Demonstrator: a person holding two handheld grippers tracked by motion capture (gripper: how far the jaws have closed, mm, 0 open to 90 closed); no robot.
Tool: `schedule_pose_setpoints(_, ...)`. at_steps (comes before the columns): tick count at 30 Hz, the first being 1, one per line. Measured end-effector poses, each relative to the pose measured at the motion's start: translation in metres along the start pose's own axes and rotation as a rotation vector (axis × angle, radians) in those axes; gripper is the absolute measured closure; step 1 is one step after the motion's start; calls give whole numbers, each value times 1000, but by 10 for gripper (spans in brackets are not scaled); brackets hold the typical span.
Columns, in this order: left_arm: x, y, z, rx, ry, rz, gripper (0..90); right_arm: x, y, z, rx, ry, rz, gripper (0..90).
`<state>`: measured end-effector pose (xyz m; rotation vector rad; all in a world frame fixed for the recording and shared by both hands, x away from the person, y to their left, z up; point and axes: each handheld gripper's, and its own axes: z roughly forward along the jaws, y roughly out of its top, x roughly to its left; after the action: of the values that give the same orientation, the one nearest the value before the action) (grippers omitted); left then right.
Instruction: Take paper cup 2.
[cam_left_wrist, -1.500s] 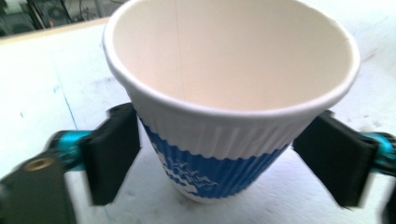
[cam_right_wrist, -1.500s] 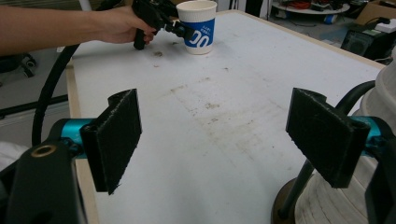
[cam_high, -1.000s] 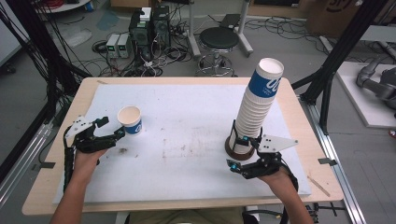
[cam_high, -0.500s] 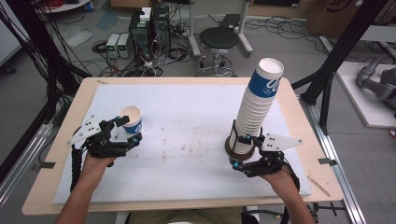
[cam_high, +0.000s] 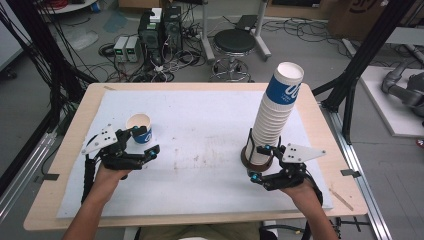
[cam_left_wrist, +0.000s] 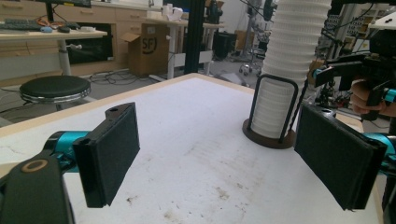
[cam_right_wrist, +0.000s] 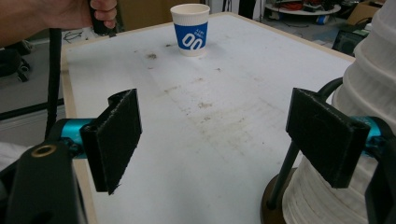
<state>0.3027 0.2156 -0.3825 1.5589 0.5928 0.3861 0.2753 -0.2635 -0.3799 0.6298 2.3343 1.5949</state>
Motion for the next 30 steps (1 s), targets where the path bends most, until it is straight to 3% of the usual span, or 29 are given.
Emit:
schedule_pose_setpoints(7, -2, 3, 0, -17, -7, -14, 144, 2, 0, -1, 1, 7, -9, 186)
schedule_pose_setpoints(18, -12, 13, 14, 0, -51, -6, 143, 3, -2, 1, 15, 20, -10, 186)
schedule_pose_setpoints(25, -22, 39, 34, -29, -114, 1, 143, 1, -2, 1, 12, 19, 4, 186)
schedule_pose_setpoints(30, -33, 68, 55, -41, -189, 22, 143, 2, -2, 1, 14, 28, 4, 186)
